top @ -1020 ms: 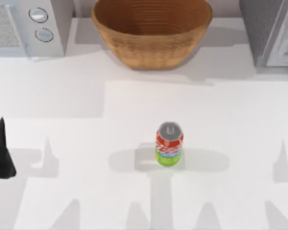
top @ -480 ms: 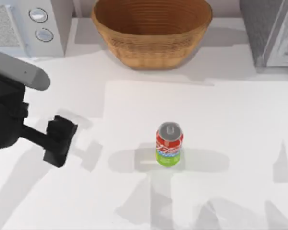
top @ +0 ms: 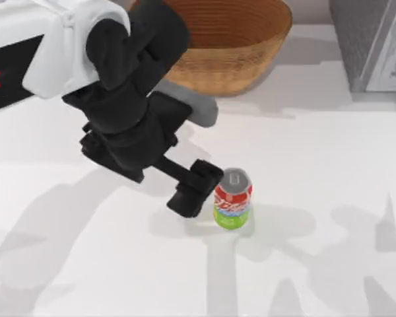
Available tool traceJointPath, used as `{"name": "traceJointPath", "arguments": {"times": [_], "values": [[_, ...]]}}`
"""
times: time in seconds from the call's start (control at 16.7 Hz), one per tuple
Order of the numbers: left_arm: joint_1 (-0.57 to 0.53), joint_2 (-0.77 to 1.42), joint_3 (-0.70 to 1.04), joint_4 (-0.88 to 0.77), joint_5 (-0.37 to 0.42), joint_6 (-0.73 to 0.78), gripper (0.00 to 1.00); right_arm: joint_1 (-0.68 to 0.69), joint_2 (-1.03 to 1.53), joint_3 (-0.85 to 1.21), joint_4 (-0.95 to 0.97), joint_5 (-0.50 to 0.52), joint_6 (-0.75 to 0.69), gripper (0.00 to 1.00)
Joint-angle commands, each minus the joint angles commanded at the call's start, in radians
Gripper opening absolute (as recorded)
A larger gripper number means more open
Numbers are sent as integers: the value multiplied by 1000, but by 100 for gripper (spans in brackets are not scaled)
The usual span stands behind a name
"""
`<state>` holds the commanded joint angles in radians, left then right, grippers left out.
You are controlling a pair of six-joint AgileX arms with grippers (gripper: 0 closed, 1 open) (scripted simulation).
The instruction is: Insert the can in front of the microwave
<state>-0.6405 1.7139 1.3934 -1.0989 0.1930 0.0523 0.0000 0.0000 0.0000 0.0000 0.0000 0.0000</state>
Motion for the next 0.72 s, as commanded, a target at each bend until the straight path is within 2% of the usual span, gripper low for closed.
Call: {"name": "traceJointPath", "arguments": {"times": [0.42, 0.72], "values": [[-138, 437, 513, -257, -114, -25, 100, 0, 0, 0, 0, 0, 0, 100], [-166, 553, 698, -300, -185, -43, 100, 0, 0, 0, 0, 0, 0, 100]]}}
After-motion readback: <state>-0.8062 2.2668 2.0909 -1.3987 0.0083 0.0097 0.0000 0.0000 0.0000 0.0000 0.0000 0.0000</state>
